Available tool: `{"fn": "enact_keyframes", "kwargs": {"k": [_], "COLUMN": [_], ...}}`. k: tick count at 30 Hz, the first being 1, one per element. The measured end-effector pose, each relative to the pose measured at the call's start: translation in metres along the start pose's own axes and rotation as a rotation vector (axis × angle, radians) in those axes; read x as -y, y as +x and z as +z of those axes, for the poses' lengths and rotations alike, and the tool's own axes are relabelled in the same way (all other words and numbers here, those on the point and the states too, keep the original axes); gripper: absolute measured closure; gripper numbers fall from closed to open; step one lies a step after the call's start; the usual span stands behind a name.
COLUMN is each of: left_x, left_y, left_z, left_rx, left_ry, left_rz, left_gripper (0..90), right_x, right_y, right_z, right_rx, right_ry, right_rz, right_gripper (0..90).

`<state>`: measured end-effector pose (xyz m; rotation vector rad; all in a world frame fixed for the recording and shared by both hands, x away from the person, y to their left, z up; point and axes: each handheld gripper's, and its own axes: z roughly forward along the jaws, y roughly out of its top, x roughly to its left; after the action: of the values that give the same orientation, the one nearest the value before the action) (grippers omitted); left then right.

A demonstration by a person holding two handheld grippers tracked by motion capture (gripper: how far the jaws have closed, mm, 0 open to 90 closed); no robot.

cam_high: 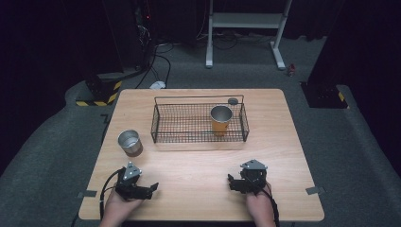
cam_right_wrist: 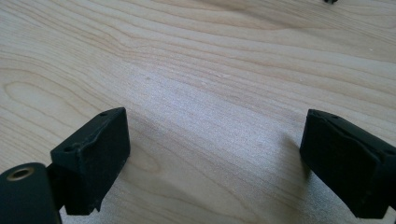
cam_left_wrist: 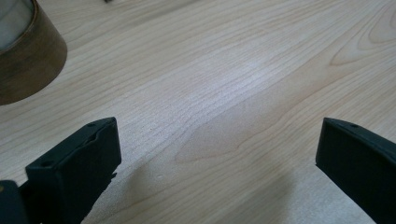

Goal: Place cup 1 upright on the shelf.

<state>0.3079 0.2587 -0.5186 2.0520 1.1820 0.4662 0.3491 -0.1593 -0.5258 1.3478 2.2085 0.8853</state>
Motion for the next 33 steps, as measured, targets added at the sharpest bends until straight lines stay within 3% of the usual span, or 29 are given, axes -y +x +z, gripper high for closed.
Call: {"fn": "enact_keyframes", "kwargs": {"k": [10,17,24,33], "left_x": [-0.002,-0.005,-0.004,-0.011], "left_y": [0.006,0.002,0.007,0.016], "left_z": [-0.007,-0.01,-0.005,-0.016], "left_rx": [-0.022,-0.058,-0.062,-0.105], "left_ry": [-0.037,-0.035,-0.032,-0.079], "left_rz": [-0.023,0.0,-0.065,-0.08], "left_gripper": [0.5,0.5,0.5,0.5], "right_x": [0.0,-0.001,-0.003,-0.002], "right_y": [0.0,-0.002,-0.004,-0.005], "right_z": [0.0,0.001,0.001,0.001], "right_rx": [-0.007,-0.017,-0.022,0.002], "right_ry": [0.002,0.003,0.008,-0.004], "right_rz": [0.001,-0.015,-0.014,0.0], "right_gripper": [8.0,8.1,9.7,11.4]}}
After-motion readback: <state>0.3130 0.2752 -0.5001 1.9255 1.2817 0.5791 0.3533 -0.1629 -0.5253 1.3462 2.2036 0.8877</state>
